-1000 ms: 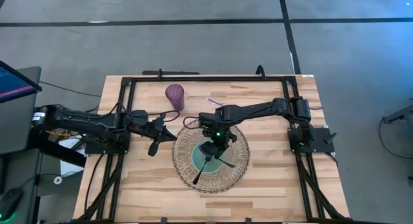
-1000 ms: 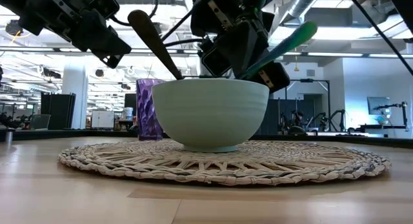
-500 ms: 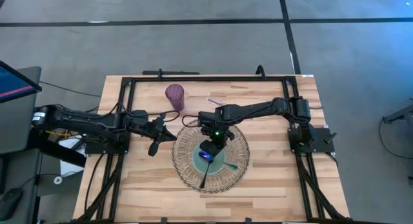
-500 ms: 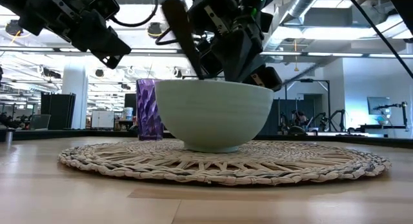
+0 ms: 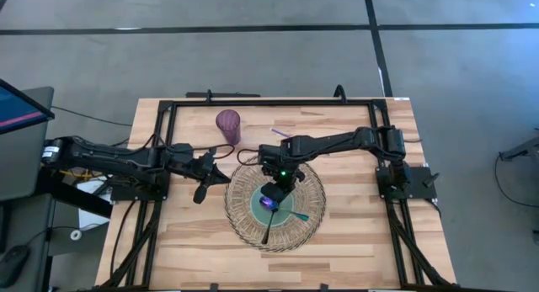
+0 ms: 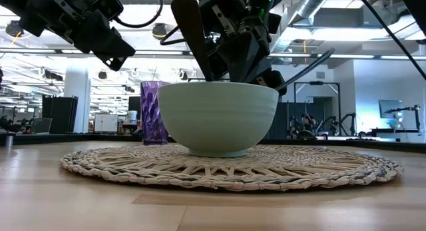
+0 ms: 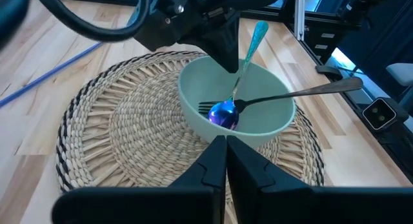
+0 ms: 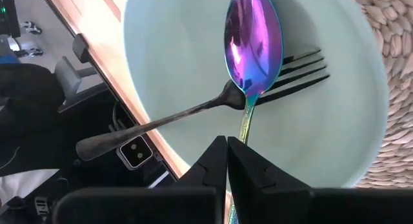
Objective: Pick & Place Utensil
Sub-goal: Put the violet cup on the brown mat to the top left of the blue bowl
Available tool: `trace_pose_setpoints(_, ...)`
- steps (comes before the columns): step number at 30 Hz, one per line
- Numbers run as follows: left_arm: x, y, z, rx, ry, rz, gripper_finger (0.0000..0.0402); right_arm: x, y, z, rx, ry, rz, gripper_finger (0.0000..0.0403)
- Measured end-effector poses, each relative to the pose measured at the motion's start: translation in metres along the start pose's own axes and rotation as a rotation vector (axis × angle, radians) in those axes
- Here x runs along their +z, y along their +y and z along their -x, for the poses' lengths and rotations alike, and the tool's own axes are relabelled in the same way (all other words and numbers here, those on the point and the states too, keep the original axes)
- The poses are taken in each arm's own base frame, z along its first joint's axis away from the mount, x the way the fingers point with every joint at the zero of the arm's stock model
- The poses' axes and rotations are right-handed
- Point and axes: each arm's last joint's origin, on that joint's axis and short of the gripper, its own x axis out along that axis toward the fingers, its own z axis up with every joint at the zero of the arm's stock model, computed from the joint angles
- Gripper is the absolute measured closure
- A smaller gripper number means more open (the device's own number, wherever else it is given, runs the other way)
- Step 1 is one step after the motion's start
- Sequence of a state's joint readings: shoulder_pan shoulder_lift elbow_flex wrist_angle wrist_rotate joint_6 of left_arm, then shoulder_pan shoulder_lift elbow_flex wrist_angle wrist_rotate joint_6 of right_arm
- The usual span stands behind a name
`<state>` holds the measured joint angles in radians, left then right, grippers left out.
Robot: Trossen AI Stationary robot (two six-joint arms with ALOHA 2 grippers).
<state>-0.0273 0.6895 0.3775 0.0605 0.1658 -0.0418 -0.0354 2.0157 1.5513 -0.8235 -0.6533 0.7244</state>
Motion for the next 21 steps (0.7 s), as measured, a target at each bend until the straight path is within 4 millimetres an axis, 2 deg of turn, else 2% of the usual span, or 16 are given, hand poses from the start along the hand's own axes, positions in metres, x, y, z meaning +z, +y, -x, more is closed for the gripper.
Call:
trace_pose_setpoints(5,0.0,0.0,0.0,0.0,0.0,0.002,0.039,-0.004,0.005,0.008,0.009,-0.016,0.086,0.04)
trace_pose_setpoints(10,0.0,0.0,0.0,0.0,0.0,0.026,0.039,-0.012,0.014,0.027,-0.021,-0.102,0.19,0.0389)
trace_pose_setpoints(21,0.001,0.002,0.0,0.059,-0.016,0.096,0.039,-0.052,0.039,0.097,-0.198,-0.425,0.533,0.0369)
